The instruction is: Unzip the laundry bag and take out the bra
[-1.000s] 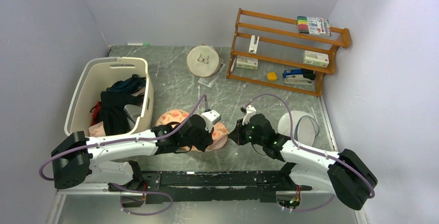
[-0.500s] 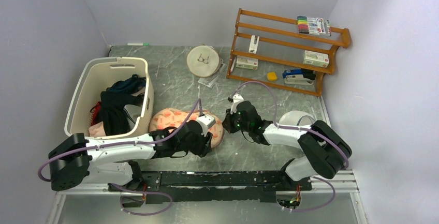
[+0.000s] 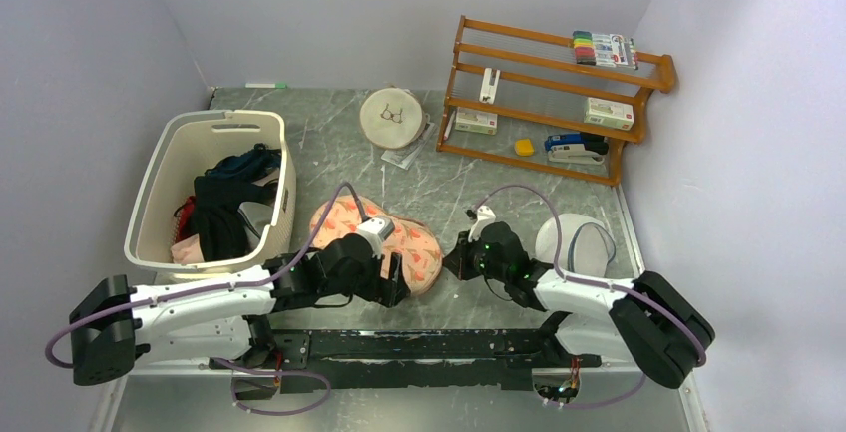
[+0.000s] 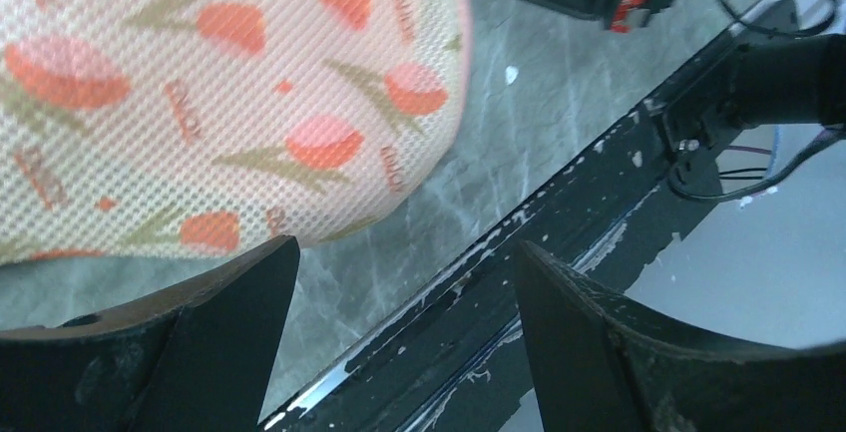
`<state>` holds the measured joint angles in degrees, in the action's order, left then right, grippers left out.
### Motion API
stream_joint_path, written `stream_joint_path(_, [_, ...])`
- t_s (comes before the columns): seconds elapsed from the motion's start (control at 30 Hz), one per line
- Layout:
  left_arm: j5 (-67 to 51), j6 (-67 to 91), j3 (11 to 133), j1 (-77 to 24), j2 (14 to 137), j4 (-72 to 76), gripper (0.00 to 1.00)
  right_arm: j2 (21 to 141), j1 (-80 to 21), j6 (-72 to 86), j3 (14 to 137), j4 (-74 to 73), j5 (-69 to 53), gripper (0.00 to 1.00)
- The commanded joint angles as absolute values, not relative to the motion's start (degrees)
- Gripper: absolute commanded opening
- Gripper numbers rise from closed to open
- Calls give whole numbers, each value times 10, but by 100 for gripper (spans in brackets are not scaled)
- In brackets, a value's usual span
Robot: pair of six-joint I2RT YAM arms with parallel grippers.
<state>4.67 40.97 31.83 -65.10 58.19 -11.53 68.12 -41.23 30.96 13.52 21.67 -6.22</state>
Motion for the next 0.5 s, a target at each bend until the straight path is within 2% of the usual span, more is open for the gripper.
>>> stream_joint_path(0.0, [60, 479, 295, -652, 593, -133, 91, 651, -411, 343, 113, 228, -79, 0])
stream_joint_path(0.17, [64, 456, 297, -602, 631, -111, 96, 638, -412, 342, 96, 243, -108, 0])
stream_joint_path(0.3, [1, 406, 300, -514, 674, -57, 94, 642, -415, 344, 86, 258, -116, 0])
stream_joint_path(0.47, [-6, 321, 361, -464, 731, -41, 94, 650, -439, 368, 81, 291, -116, 0])
